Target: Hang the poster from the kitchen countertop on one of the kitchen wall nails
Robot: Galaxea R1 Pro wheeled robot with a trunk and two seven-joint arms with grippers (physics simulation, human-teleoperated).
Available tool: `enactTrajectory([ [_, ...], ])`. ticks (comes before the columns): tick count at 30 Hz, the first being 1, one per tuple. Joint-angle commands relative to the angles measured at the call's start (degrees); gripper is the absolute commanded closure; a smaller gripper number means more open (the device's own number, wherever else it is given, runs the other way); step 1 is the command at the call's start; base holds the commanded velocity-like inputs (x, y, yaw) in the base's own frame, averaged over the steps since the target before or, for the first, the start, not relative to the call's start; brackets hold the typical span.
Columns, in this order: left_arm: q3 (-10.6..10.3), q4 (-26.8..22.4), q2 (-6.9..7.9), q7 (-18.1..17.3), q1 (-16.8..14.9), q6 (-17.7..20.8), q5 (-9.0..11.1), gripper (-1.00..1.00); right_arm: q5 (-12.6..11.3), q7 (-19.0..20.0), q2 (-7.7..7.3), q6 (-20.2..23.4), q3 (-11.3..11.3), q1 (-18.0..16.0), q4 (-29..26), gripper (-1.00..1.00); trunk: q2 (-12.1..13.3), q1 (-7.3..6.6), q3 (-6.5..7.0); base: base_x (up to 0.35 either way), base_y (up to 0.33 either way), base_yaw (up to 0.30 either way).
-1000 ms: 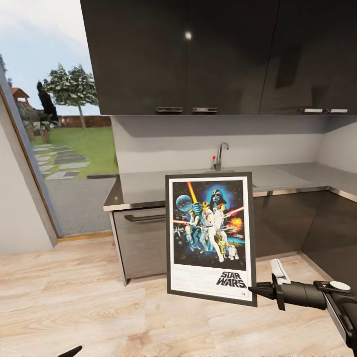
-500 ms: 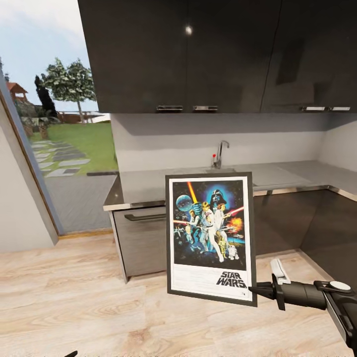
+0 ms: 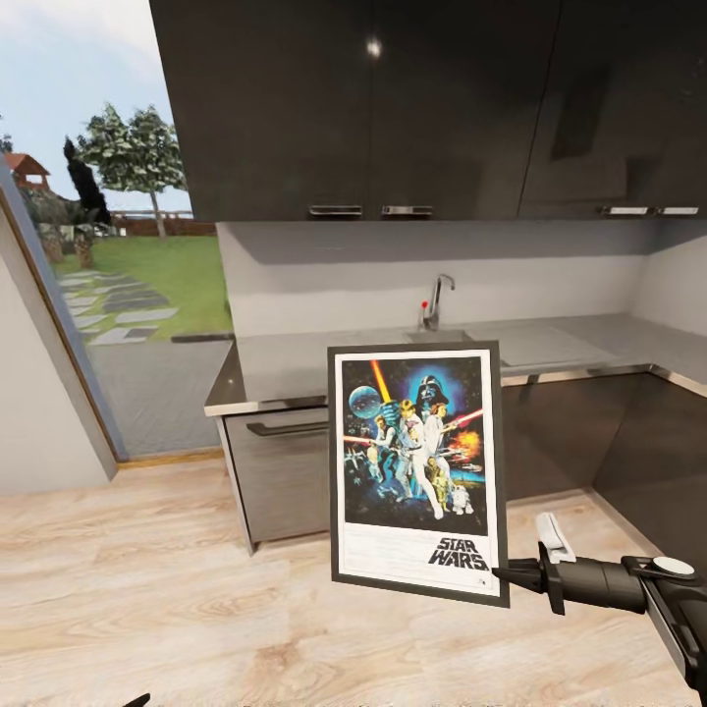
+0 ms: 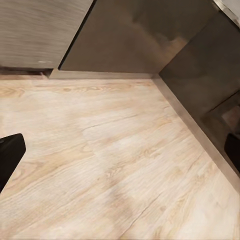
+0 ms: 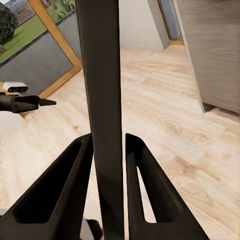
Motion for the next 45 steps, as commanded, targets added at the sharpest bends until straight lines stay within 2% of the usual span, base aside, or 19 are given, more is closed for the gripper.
enactTrajectory([
  [1,-0.5,0.0,0.01,-0.1,0.0,-0.3,0.5,-1.0,0.0,0.3,0.0,0.7,0.0,0.0,0.0,1.0,0.4,-0.22,0.02,0.0,0.0,0.0],
  [16,-0.5,0.0,0.01,0.0,0.0,-0.3,0.5,-1.0,-0.1,0.3,0.0,0.7,0.0,0.0,0.0,1.0,6.4,-3.52,1.37,0.0,0.0,0.0],
  [45,-0.5,0.0,0.01,0.0,0.0,-0.3,0.5,-1.0,-0.1,0.3,0.0,0.7,0.0,0.0,0.0,1.0,18.0,-9.89,6.53,0.0,0.0,0.0],
])
